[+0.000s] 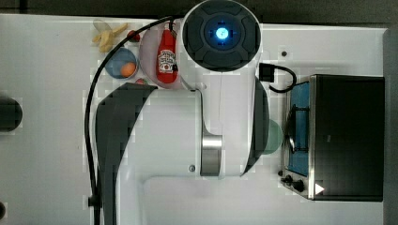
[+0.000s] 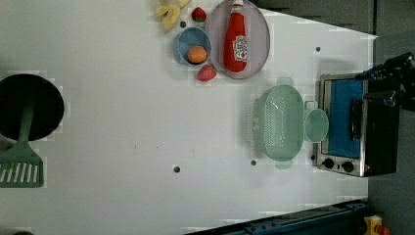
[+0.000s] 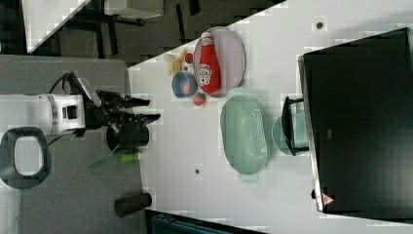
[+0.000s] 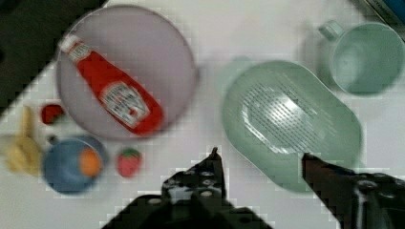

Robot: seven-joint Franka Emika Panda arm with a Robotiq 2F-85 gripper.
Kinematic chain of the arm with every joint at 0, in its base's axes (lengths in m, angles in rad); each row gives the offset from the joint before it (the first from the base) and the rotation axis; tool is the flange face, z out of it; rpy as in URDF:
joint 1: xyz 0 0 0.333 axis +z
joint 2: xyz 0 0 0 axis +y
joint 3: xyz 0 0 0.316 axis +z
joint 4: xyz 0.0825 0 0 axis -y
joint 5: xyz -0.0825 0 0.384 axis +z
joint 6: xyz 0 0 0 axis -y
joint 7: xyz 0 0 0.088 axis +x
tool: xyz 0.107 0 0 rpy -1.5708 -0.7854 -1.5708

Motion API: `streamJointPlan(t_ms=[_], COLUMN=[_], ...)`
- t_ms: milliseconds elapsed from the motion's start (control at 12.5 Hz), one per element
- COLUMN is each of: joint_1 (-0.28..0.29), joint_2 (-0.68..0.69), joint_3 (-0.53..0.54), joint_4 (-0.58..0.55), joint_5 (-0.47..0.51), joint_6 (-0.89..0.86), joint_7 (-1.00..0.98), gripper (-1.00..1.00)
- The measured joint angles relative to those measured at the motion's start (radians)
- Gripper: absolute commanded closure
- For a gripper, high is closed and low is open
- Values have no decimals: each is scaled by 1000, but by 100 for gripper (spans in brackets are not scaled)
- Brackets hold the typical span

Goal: Drag strainer right to left.

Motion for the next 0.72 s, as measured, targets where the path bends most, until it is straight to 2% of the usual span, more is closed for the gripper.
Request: streamJointPlan(t_ms=[160,240,320,480,720], joint_1=[13,12,7,0,-4], joint_2=[-230,-349,-446,-554,-557], joint_3=[-25,-37,-44,-48,-37], joint_4=[-216,-292,-335,-315,-292], joint_5=[-47,-39,-52,-62,-65], joint_6=[-180,-225,-230,-200,-85], joint_7=[0,0,1,2,3], gripper=[-82,-99,-100,-100,-100])
